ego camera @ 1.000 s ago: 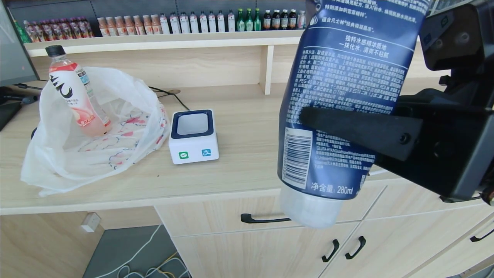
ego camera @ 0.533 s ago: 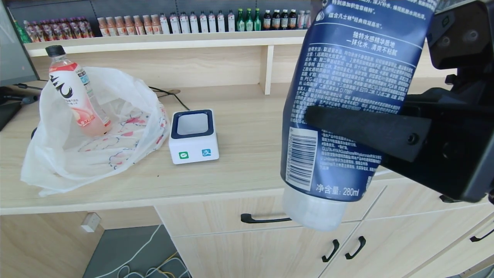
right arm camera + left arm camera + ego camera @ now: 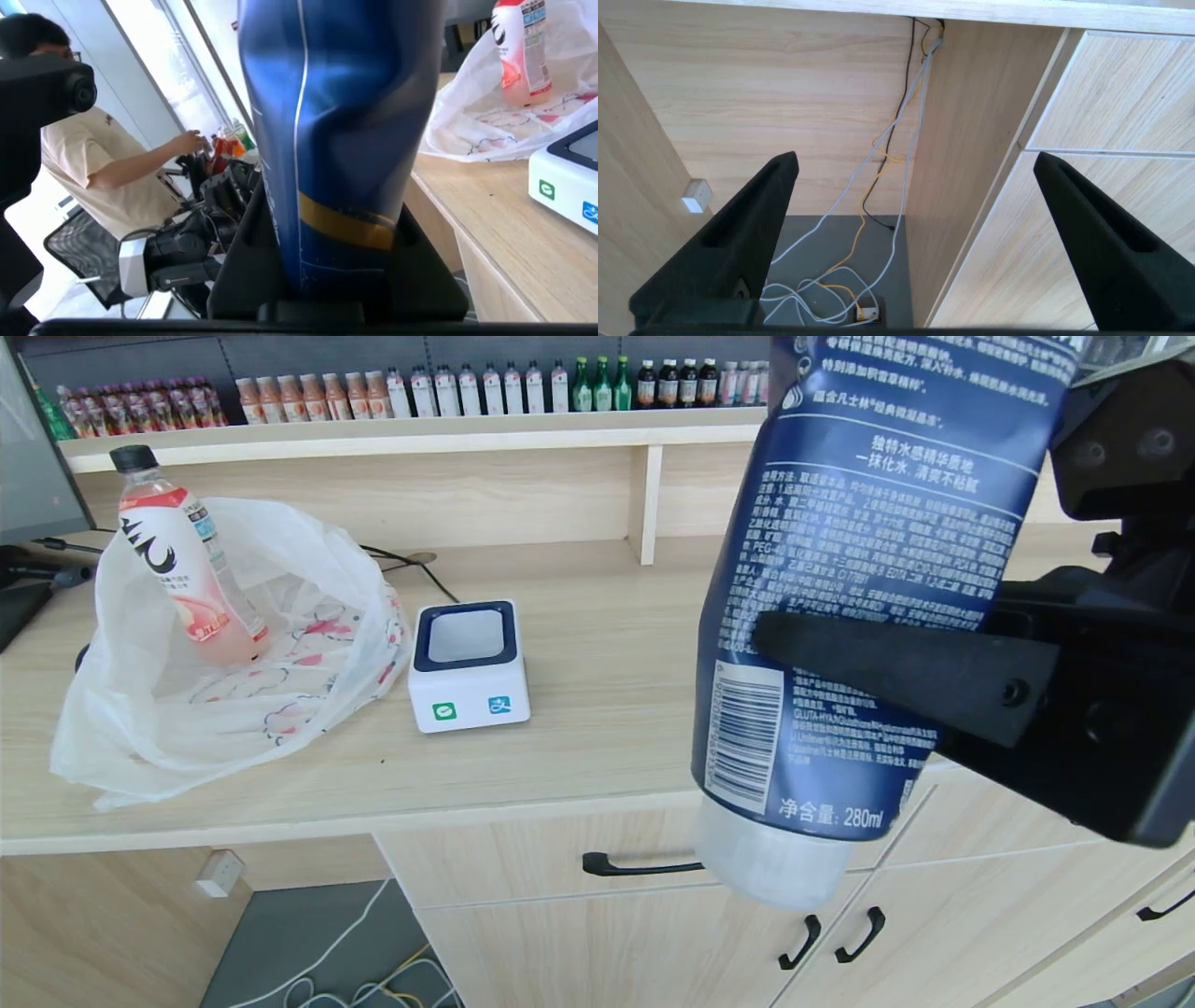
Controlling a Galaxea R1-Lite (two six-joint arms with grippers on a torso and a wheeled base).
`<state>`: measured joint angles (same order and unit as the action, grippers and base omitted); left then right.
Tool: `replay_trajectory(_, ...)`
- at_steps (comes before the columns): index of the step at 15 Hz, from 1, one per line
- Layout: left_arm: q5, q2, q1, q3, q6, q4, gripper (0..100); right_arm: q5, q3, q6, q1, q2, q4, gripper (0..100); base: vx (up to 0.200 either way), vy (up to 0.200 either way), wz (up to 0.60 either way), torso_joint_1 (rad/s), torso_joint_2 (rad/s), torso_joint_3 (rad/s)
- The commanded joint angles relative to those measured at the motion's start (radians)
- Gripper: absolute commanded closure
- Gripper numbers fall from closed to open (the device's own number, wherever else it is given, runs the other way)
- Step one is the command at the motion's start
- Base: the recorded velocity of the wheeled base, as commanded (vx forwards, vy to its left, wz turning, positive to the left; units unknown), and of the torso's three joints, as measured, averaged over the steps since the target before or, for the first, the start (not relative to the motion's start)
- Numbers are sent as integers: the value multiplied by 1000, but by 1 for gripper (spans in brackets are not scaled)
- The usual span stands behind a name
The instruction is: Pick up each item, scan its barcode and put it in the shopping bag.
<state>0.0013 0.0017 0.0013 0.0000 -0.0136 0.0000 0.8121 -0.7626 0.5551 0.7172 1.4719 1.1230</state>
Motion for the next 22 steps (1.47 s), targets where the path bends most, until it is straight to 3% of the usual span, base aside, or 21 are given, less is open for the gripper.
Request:
replay_trajectory(1, 0, 0, 0, 0, 0, 0, 0, -5, 72, -1, -21, -44, 18, 100, 0, 0, 0, 0, 0, 0)
replay_trajectory(7, 0, 0, 0, 0, 0, 0, 0, -280, 192, -129, -30, -56, 60, 100, 0, 0, 0, 0, 0, 0)
replay_trajectory(10, 0, 0, 0, 0, 0, 0, 0, -481, 269, -273, -30, -58, 69, 100, 0, 0, 0, 0, 0, 0)
replay_trajectory(14, 0, 0, 0, 0, 0, 0, 0, -650, 410, -426, -30, -53, 170, 100, 0, 0, 0, 0, 0, 0)
replay_trajectory(19, 0, 0, 0, 0, 0, 0, 0, -854, 417, -488, -28, -39, 230, 100, 0, 0, 0, 0, 0, 0)
replay_trajectory(22, 0, 0, -1, 0, 0, 0, 0, -866, 367, -526, -28, 24, 317, 100, 0, 0, 0, 0, 0, 0)
